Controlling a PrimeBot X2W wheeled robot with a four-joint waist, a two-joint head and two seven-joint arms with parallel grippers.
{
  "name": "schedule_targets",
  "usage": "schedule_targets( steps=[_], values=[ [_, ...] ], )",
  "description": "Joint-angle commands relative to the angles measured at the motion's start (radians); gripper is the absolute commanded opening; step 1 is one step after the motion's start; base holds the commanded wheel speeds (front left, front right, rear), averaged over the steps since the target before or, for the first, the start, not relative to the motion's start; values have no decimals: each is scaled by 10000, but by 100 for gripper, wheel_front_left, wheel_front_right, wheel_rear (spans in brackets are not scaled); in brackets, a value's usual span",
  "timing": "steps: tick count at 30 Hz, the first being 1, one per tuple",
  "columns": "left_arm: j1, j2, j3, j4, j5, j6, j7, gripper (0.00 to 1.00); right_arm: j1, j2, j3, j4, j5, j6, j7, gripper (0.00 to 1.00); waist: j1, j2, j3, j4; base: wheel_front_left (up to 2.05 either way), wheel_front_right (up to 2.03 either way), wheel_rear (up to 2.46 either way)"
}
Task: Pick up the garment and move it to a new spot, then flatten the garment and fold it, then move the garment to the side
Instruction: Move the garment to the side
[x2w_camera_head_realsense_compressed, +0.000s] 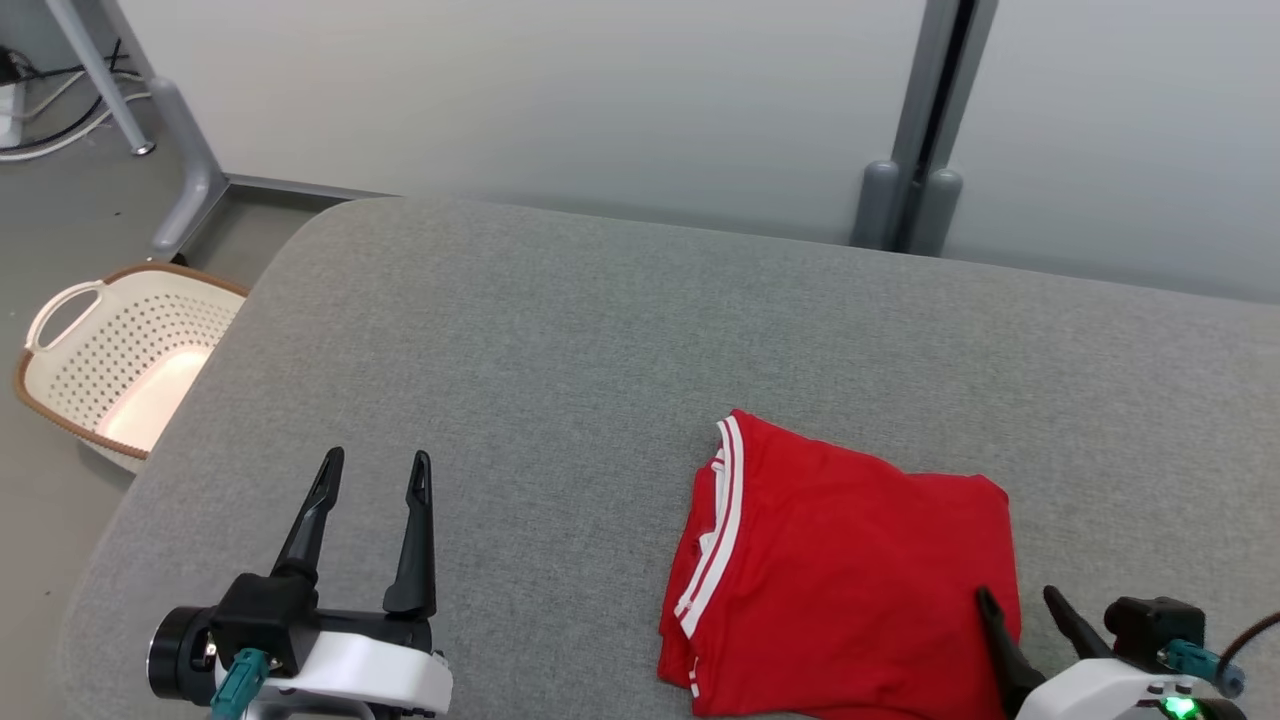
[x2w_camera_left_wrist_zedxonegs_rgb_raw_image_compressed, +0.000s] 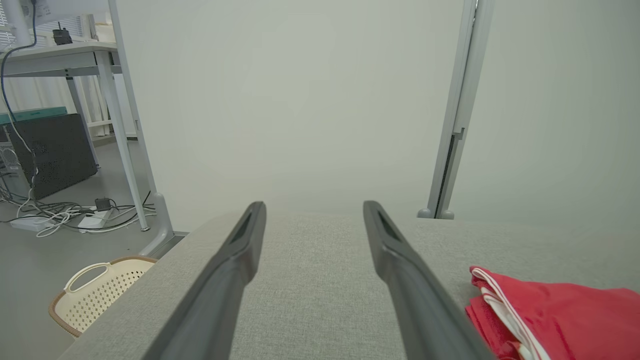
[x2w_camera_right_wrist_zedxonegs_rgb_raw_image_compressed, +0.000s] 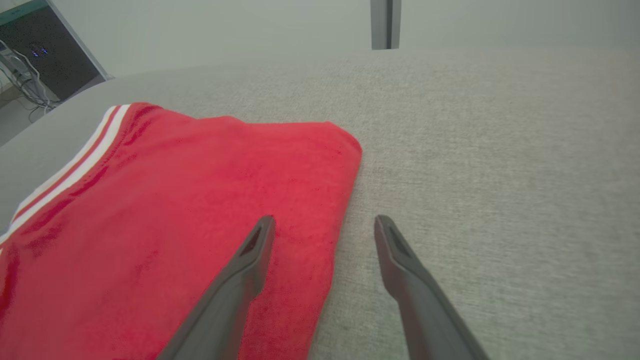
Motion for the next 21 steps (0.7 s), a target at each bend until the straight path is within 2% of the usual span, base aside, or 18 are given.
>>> schedule_targets(
  steps=[1, 8, 9, 10, 11, 12, 17, 21],
  values=[
    [-184, 1, 1, 21, -48, -21, -46, 100, -171, 41, 43, 289, 57, 0, -45, 100, 0, 0, 199, 289, 0, 0, 0],
    [-255, -31, 58, 148, -51, -24, -158, 100, -841, 263, 657, 2157, 535, 0, -23, 100, 0, 0, 273, 410, 0, 0, 0],
    [-252, -26, 81, 145, -62, -14, -170, 100, -915, 271, 765, 2281, 560, 0, -26, 91, 0, 0, 305, 367, 0, 0, 0],
    [-269, -28, 85, 154, -65, -19, -178, 100, -963, 280, 916, 2406, 652, 1, 21, 46, 0, 0, 332, 327, 0, 0, 0],
    [-307, -45, 80, 165, -62, -23, -177, 100, -1010, 302, 1027, 2486, 764, 1, 45, 14, 0, 0, 357, 287, 0, 0, 0],
    [-339, -54, 76, 166, -56, -25, -186, 100, -1071, 280, 1132, 2516, 826, 1, -14, 0, 0, 0, 380, 241, 0, 0, 0],
    [-421, -89, 98, 106, -10, -33, -206, 100, -1476, -63, 1580, 2283, 1069, -2, -522, 0, 0, 0, 510, -148, 0, 0, 0],
    [-410, -94, 197, -60, 56, 10, -204, 100, -1763, -456, 1939, 1939, 1065, -8, -869, 0, 0, 0, 581, -765, 0, 0, 0]
  ],
)
